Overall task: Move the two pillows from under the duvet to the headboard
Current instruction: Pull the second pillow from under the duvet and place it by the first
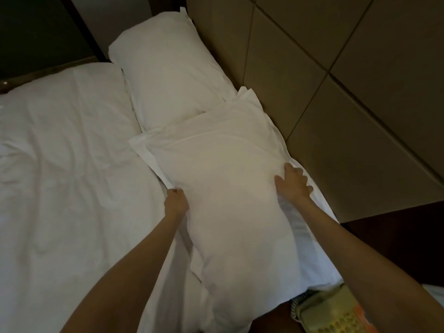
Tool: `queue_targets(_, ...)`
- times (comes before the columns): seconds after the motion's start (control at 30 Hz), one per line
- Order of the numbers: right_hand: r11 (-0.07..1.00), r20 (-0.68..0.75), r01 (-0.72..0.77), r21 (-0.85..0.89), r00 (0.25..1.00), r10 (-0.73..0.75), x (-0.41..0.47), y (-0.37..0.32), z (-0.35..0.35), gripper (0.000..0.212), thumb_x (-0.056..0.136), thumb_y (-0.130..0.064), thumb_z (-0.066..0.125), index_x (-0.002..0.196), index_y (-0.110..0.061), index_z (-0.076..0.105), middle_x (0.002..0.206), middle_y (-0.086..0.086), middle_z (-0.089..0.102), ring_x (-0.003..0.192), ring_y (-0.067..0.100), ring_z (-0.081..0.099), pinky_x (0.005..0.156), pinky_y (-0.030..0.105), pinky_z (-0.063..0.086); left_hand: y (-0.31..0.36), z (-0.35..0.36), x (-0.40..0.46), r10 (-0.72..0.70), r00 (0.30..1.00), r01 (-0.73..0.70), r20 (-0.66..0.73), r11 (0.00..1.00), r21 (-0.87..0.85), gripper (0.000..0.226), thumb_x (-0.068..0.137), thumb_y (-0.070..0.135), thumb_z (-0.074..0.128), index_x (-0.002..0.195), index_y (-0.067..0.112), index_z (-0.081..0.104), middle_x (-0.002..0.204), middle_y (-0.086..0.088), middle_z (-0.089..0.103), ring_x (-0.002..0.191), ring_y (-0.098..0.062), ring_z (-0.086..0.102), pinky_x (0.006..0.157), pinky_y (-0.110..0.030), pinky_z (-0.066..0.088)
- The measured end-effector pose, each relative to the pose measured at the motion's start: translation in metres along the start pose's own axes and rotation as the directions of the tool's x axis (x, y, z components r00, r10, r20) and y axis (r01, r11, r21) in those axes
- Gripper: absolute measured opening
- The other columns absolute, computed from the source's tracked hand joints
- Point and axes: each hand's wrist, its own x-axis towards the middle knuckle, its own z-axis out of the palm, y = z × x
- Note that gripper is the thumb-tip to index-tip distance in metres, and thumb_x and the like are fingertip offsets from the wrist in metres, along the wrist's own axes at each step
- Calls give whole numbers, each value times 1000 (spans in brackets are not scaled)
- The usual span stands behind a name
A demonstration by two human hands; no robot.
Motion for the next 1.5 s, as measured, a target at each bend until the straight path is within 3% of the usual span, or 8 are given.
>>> queue_targets(0.27, 993, -155, -51, 107, 986, 67, 5, -5, 1, 32, 98, -26, 42, 107, 0, 59, 113, 20, 64, 109, 38, 55, 95, 45, 35, 7, 4, 7, 56, 995, -66, 78, 989, 131, 34, 99, 26, 37, 102, -3, 54, 117, -27, 58, 109, -39, 55, 94, -42, 44)
queue_targets(0.53, 838, -359, 134, 528, 930, 77, -17, 4, -15, 14, 91, 3, 41, 85, 1, 54, 73, 1, 49, 78, 21, 50, 69, 31, 43, 14, 19, 3, 197, 980, -195, -4, 973, 124, 40, 99, 21, 32, 60, 16, 40, 81, -14, 61, 82, -33, 54, 71, -37, 38)
queue_targets(0.9, 972, -263, 90, 215, 964, -31, -1, 13, 2, 21, 95, -24, 47, 92, -8, 60, 104, 15, 64, 104, 34, 56, 94, 45, 34, 7, -8, 9, 51, 996, -80, 70, 848, 524, 33, 96, 24, 36, 114, 11, 60, 122, -19, 56, 110, -38, 56, 89, -39, 44)
queue_targets(1.03, 988, -183, 152, 6, 972, -148, -24, 53, 18, 45, 97, -44, 36, 136, -23, 41, 144, 11, 40, 132, 33, 34, 105, 53, 25, -2, -8, -7, 74, 996, -47, -43, 891, 452, 35, 99, 27, 31, 113, 9, 58, 117, -18, 58, 107, -38, 57, 85, -40, 43)
queue_targets(1.13, 967, -65, 143, -212, 985, -160, -35, 78, 28, 57, 98, -48, 20, 150, -26, 13, 159, 9, 15, 144, 32, 16, 112, 55, 17, -20, 0, -37, 382, 911, -332, -158, 903, 272, 28, 98, 26, 36, 111, 7, 51, 120, -18, 51, 107, -39, 55, 83, -44, 45)
queue_targets(1.23, 923, -183, 351, -157, 908, -376, -45, 70, 33, 57, 99, -47, 22, 151, -29, 9, 161, 7, 12, 147, 27, 11, 114, 47, 13, -45, 15, -67, 704, 709, -674, 36, 662, 326, 44, 97, 30, 43, 138, 15, 41, 149, -15, 34, 134, -34, 36, 106, -46, 35)
queue_targets(1.33, 793, -42, 537, -289, 820, -571, -58, 72, 49, 58, 96, -54, 13, 149, -37, -4, 161, -5, 0, 148, 18, 0, 116, 42, 6, -68, 32, -70, 577, 739, -655, 348, 492, 573, 62, 98, 49, 23, 149, 31, -9, 160, 1, -14, 149, -23, -6, 118, -48, 7)
queue_targets(1.5, 980, -100, 84, -179, 990, -103, -56, 85, 63, 61, 96, -54, 8, 151, -29, -3, 162, 0, -2, 149, 22, -2, 119, 48, 4, -77, 34, -62, 407, 866, -484, 291, 537, 690, 66, 97, 53, 14, 149, 25, -15, 161, 0, -15, 149, -21, -10, 119, -50, 2)
